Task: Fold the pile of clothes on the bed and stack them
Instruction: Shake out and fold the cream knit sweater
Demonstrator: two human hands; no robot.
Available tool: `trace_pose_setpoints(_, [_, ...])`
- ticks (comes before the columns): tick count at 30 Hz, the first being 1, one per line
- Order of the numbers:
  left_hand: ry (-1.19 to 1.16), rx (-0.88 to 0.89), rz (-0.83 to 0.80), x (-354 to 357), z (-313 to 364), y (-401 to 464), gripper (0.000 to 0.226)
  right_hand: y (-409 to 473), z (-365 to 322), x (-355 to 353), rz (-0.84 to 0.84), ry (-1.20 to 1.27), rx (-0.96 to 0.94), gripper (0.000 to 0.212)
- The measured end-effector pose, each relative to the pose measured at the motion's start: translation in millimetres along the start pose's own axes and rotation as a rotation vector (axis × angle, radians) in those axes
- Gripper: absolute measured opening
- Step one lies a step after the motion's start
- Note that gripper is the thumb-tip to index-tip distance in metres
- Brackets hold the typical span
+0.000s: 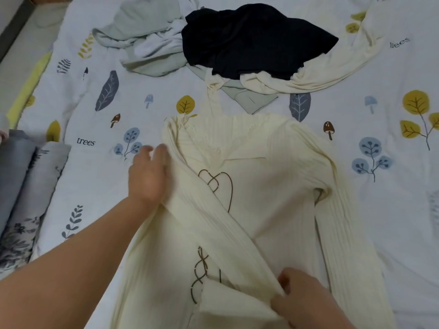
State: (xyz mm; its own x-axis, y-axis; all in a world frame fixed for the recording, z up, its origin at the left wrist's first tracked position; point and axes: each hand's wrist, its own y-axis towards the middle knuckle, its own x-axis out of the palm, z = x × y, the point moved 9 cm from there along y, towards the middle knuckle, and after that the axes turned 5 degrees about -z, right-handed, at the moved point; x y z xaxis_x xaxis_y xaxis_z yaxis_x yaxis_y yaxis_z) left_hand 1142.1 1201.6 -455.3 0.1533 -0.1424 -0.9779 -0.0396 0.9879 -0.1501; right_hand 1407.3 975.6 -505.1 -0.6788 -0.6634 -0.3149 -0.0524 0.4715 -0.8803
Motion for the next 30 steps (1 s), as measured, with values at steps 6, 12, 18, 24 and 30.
trace_pose_setpoints(6, [0.385, 0.416, -0.365, 34.0, 53.4, 7.3, 0.041, -6.1, -7.4, 24.1, -0.235, 0.18, -0.05, 0.04])
trace_pose_setpoints(12, [0.75, 0.343, -0.301, 9.5, 31.9, 42.7, 0.026, -8.5, 4.9, 21.4, -0.303, 0.152, -0.06, 0.047])
trace_pose_setpoints(18, [0.557, 0.295, -0.398, 17.1, 12.8, 43.4, 0.029, -9.8, 10.2, 21.6, -0.017, 0.041, -0.042, 0.024])
trace_pose_setpoints(24, [0.578, 0.272, -0.491, -10.7, 10.0, 69.2, 0.029, -26.9, 31.5, 22.4, -0.038, 0.181, -0.084, 0.036])
trace_pose_setpoints(30, [0.701, 0.262, -0.35, -11.3, 23.8, 77.8, 0.025, -25.3, 44.0, 35.6, 0.088, 0.132, 0.051, 0.05])
